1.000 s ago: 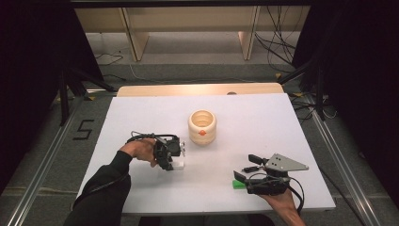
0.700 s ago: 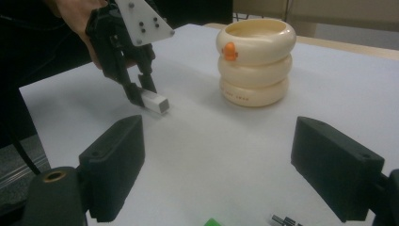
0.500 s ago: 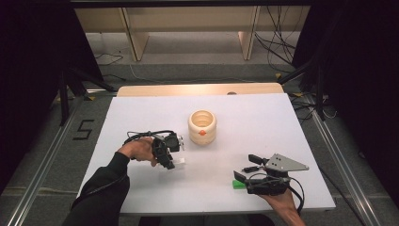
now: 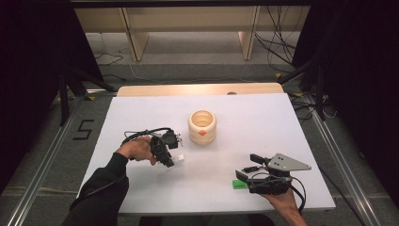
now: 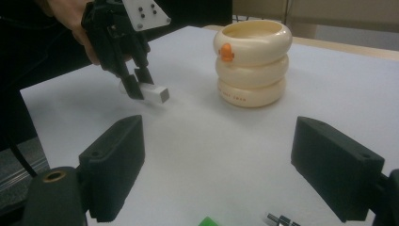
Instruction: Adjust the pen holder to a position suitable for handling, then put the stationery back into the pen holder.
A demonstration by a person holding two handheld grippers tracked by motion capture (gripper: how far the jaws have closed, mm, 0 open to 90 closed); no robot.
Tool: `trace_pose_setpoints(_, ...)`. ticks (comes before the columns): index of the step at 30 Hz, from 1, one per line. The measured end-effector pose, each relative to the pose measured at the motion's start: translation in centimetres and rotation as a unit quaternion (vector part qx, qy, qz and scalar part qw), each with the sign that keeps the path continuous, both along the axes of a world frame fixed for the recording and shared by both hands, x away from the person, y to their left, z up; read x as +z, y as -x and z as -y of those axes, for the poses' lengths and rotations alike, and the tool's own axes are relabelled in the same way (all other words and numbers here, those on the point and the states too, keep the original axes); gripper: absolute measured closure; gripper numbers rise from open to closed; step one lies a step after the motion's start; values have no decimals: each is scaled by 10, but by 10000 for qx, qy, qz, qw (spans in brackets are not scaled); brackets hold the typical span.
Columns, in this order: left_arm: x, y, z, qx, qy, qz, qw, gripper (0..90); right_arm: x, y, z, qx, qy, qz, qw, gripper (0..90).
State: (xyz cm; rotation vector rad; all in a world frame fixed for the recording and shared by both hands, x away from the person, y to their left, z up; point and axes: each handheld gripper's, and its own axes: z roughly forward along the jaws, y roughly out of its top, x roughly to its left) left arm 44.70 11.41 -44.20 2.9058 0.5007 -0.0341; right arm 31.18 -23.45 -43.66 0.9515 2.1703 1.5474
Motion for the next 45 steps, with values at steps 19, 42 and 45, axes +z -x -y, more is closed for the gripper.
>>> trace_pose_setpoints(19,21,-1,-1,899,684,-148,9935,682,2,0,-8,54,250,151,9996,187)
trace_pose_setpoints(42,34,23,32,408,837,-584,9939,683,7,12,-67,661,1854,1465,9694,205)
trace_pose_setpoints(45,34,26,35,406,854,-609,9937,683,6,14,-75,716,2074,1623,9620,215)
